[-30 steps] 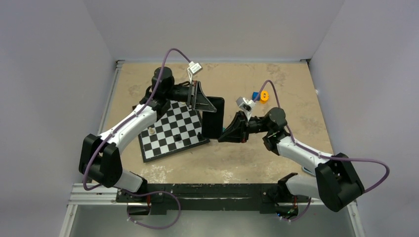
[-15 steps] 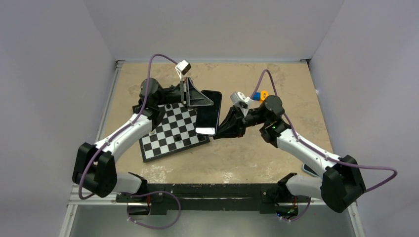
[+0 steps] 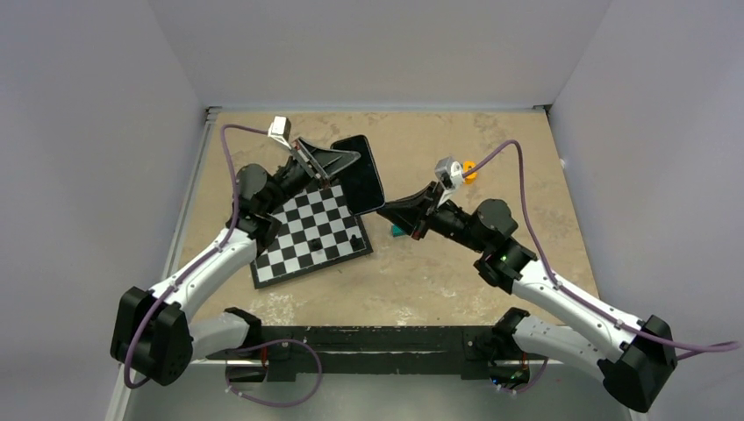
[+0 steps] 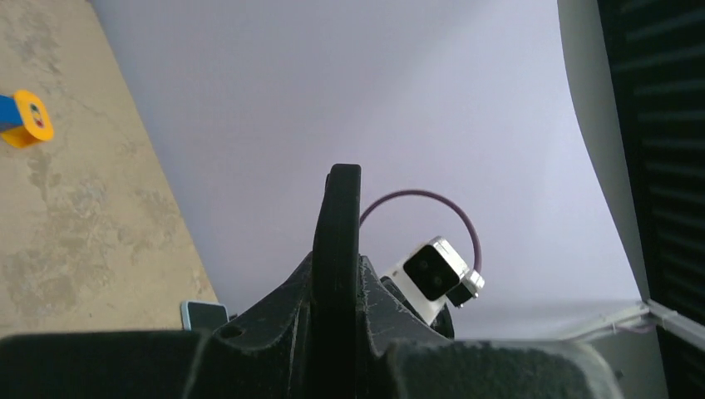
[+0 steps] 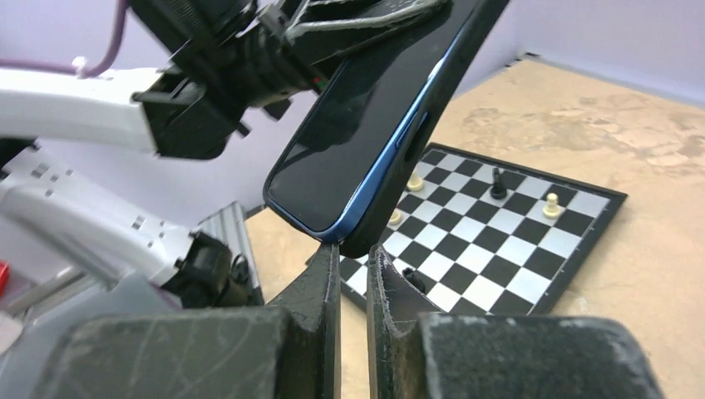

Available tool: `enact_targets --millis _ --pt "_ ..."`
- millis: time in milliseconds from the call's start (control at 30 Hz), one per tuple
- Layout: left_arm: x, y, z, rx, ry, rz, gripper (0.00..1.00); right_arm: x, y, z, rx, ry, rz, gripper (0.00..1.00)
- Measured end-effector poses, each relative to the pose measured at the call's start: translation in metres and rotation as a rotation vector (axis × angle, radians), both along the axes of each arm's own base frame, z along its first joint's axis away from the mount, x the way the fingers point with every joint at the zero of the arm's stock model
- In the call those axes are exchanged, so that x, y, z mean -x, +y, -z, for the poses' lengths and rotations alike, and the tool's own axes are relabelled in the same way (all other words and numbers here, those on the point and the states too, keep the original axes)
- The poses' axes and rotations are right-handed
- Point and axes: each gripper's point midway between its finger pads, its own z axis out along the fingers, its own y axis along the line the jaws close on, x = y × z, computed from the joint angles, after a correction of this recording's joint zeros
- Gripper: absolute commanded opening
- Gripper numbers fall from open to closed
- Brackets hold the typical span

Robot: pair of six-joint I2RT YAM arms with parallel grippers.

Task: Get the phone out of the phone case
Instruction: Remove the phone case from the phone.

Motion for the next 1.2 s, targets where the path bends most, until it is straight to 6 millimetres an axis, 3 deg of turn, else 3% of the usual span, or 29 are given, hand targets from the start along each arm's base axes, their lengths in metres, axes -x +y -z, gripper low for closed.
enact_targets --millis 67,133,233,300,400,600,733,833,1033,1200 --pt "-0.01 0.004 0.006 0.001 0.031 -0.06 0.0 -0.006 -0.004 -0.002 -0.017 0.022 0.043 0.16" --pt "-0.014 0.008 0.011 -0.01 0.052 -0.109 0.0 -0.007 -0.004 0.001 -0.026 0.065 0.047 0.42" --pt "-0.01 0.013 0.013 -0.044 0.047 -0.156 0.0 -0.003 -0.002 0.003 -0.044 0.129 0.013 0.64" --pt "-0.002 0.016 0.006 -0.061 0.011 -0.173 0.0 0.002 -0.002 0.005 -0.065 0.176 -0.023 0.75" --pt "0.009 0.019 -0.006 -0.064 -0.047 -0.189 0.0 0.014 -0.001 0.011 -0.102 0.244 -0.076 0.82" --pt "-0.003 0.014 -0.007 -0.024 -0.053 -0.193 0.0 0.025 0.005 0.003 -0.215 0.362 -0.154 0.79" --pt "-0.02 0.005 0.003 0.06 0.013 -0.169 0.0 0.024 0.008 -0.005 -0.261 0.369 -0.17 0.67" --pt "-0.029 0.0 0.011 0.112 0.062 -0.161 0.0 0.023 0.009 -0.011 -0.283 0.353 -0.157 0.63" --pt "-0.019 -0.007 -0.001 0.191 0.059 -0.134 0.0 0.015 0.014 -0.017 -0.314 0.326 -0.077 0.51" --pt "-0.017 -0.01 -0.008 0.225 0.045 -0.128 0.0 0.008 0.022 -0.023 -0.331 0.311 -0.031 0.49"
